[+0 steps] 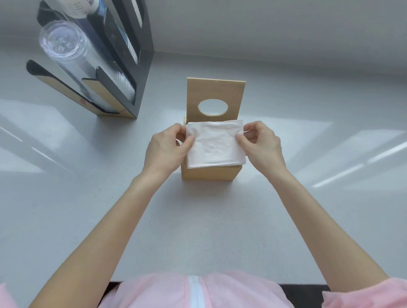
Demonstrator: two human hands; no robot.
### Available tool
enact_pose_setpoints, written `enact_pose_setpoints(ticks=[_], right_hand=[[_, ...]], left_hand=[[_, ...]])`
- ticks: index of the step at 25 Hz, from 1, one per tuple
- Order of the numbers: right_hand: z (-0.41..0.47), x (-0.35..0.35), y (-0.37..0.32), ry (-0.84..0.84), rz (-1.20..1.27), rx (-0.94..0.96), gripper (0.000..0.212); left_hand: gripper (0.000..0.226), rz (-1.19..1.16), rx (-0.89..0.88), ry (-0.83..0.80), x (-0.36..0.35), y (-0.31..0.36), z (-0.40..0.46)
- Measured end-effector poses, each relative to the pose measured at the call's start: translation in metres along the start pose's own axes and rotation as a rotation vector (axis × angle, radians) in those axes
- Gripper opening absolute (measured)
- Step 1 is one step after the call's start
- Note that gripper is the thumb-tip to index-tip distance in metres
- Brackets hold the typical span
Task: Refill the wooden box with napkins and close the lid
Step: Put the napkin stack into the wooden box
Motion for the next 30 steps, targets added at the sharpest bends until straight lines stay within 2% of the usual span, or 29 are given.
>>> enact_pose_setpoints(ticks=[4, 9, 13, 16, 22, 24, 28, 30], right_hand=[[0.007, -0.009, 0.000, -0.014, -0.174, 0.081, 0.021], [0.006, -0.024, -0.013, -0.060, -0.690, 0.266, 0.016], [0.011, -0.038, -0.019, -0.136, -0.925, 0.281, 0.008], [0.015, -0.047, -0.023, -0.140, -1.023, 0.291, 0.022], [0.017, -0.052, -0.023, -0.159, -1.160, 0.324, 0.022], [0.016, -0.051, -0.023, -0.178, -1.167, 0.320, 0.015], [0.017, -0.049, -0.022, -0.196, -1.192, 0.304, 0.020], [0.017, -0.050, -0.022, -0.203, -1.192, 0.311, 0.015]], left_hand=[[0.025, 0.126, -0.030, 0.010, -0.006, 0.001, 0.011], [0.023, 0.584, -0.200, -0.052, -0.024, 0.015, 0.011], [0.021, 0.802, -0.247, -0.111, -0.038, 0.014, 0.013], [0.014, 0.907, -0.236, -0.143, -0.045, 0.013, 0.017], [0.017, 0.988, -0.182, -0.186, -0.055, 0.006, 0.020], [0.017, 0.971, -0.187, -0.187, -0.054, 0.006, 0.020], [0.020, 0.896, -0.170, -0.178, -0.051, 0.005, 0.019], [0.022, 0.873, -0.168, -0.182, -0.050, 0.005, 0.019]])
Point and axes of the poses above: each hand's wrist, its own z-axis towards the middle knuckle, its own x-axis out of the back of the hand, y = z × x, the point moved 6 cm from there along z, towards the middle knuckle, and after that the axes turned 5 degrees about -z, right-handed, at the moved point
